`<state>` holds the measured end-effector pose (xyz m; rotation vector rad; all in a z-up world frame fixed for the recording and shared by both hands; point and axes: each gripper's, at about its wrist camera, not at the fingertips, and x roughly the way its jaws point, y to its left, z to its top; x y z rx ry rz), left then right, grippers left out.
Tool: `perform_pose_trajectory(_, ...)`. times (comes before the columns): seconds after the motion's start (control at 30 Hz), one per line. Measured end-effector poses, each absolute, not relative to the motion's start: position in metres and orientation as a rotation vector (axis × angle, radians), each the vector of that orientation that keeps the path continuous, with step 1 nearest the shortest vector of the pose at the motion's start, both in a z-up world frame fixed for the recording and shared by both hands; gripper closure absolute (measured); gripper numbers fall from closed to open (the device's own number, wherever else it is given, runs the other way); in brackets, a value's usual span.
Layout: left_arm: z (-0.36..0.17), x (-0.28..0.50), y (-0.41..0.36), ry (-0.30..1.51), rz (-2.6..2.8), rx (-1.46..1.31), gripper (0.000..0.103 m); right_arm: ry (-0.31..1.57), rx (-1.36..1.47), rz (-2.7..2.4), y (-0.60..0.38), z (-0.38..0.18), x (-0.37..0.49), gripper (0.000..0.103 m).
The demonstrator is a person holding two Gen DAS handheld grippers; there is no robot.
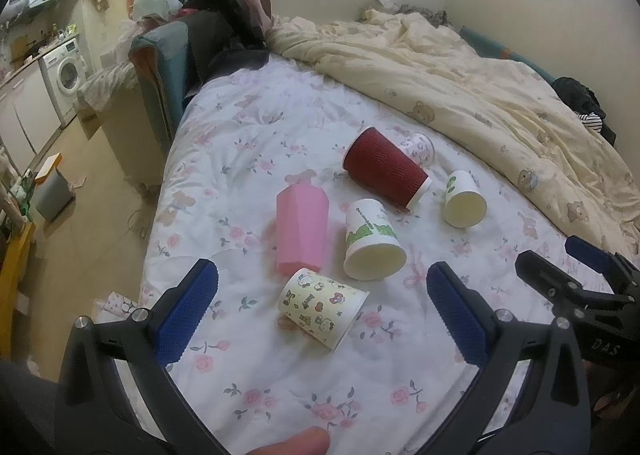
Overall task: Flip cup upside down
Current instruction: 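Move the right gripper to the red corrugated cup and close around it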
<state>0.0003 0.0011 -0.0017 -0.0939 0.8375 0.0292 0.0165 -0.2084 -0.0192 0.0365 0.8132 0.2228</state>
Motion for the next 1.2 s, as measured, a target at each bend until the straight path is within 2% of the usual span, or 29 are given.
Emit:
perform_pose_trajectory(0.3,0.015,0.032,0.008,0.862,0.039,-0.089,0.000,0.856,0.044,0.271,-0.206,-0.008,0.036,0.000)
perform_pose_trajectory(0.6,0.016,0.099,0.026,0.915,0.073,-0.079,0.000,0.924,-0.002,0.333,-0.192,0.000,0.103,0.000)
perform_pose_trajectory(0.83,-0.010,0.144,0.047,0.997,0.107,-0.100,0.000,1.072,-0.047,0.401,-0.180,-0.027,0.171,0.000)
perform_pose_trajectory(1.2,-0.060,0.167,0.070,1.170,0.181,-0.207,0.000,1.233,-0.242,0.486,-0.137,-0.081,0.256,0.001)
